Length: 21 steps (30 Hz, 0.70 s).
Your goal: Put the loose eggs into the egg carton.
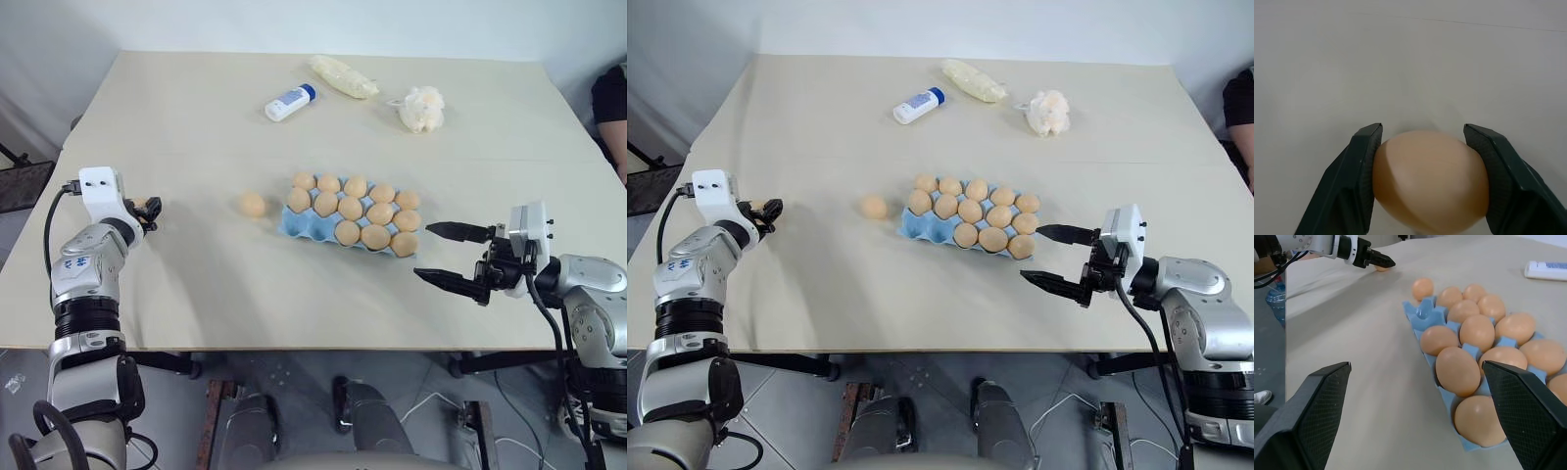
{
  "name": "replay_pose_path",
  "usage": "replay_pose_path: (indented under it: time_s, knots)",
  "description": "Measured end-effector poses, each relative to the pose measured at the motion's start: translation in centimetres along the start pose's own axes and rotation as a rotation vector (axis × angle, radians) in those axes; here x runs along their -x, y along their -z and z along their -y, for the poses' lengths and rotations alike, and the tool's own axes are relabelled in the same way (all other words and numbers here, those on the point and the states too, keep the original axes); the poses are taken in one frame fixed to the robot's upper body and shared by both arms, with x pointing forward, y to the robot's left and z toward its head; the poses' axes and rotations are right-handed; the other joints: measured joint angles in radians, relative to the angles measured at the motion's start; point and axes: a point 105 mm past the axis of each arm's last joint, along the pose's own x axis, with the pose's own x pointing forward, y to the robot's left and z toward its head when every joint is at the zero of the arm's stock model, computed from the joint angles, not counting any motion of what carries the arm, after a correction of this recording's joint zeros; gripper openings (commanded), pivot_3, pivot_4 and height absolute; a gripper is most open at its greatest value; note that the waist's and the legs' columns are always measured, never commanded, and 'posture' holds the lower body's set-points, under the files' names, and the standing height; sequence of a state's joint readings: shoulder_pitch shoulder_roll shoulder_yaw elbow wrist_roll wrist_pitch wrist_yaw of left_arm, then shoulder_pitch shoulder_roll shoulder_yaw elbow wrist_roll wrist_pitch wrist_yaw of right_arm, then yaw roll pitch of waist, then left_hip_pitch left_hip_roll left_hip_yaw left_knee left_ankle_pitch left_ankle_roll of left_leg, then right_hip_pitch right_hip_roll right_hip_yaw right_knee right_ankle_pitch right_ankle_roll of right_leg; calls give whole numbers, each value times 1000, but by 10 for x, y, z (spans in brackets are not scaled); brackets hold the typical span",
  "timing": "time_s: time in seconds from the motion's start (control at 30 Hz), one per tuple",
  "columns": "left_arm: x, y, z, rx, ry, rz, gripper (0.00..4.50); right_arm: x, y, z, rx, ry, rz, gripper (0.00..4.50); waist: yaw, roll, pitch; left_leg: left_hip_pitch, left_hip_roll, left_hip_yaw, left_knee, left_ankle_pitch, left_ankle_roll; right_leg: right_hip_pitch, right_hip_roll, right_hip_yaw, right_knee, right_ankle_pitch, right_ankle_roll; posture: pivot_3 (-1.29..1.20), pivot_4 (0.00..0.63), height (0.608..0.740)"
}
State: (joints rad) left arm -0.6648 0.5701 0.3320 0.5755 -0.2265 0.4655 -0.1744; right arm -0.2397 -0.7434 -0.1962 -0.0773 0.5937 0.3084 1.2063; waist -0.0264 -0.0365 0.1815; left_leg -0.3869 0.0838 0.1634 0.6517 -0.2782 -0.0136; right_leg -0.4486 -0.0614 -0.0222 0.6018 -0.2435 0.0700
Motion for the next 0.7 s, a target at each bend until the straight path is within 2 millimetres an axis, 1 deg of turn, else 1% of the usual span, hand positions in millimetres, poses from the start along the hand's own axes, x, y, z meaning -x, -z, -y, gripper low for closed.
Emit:
replay_pose_path:
  time_s: [0.07,0.1,0.13,0.2,0.3,0.33,0.4,0.47,0.57,0.7]
  knots:
    - [0,-3,3,-4,9,18,2327,1,0,1,-1,7,0,4500,0,0,0,0,0,0,0,0,0,0,0,0,0,0,0,0,150,740]
    - [0,-8,8,-8,27,46,2301,1,0,1,-1,7,0,4500,1,0,0,0,0,0,0,0,0,0,0,0,0,0,0,0,150,740]
    - [0,-16,17,-13,61,81,2285,2,0,1,-3,9,-1,4500,1,0,0,0,0,0,0,0,0,0,0,0,0,0,0,0,150,740]
    - [0,-29,40,-14,150,144,2285,2,1,1,-4,13,-1,4500,5,0,0,-1,0,0,0,1,1,0,0,0,0,0,0,0,150,740]
    - [5,-51,85,-11,329,241,2285,2,0,1,1,20,1,4500,13,0,0,-1,-1,0,1,1,2,0,0,0,0,0,0,0,150,740]
    - [7,-57,102,-11,398,266,2285,2,-1,0,5,23,3,4500,16,0,0,0,-1,0,1,1,2,0,0,0,0,0,0,0,150,740]
    - [12,-65,129,-10,508,295,2285,1,-2,-1,10,24,6,4500,20,0,0,0,-1,0,1,2,4,0,1,1,0,0,0,0,150,740]
    - [17,-67,147,-11,591,306,2285,2,-2,-2,10,29,6,4500,18,0,0,0,0,0,1,2,4,0,1,1,0,0,0,0,150,740]
    - [28,-63,176,-48,743,308,2285,6,1,-2,0,53,3,4500,22,0,0,0,0,0,1,3,4,0,2,1,0,0,0,0,150,740]
    - [42,-57,211,-90,922,338,2285,7,-1,-3,12,71,6,4500,24,0,0,0,-1,0,3,3,5,1,1,1,0,1,1,0,150,740]
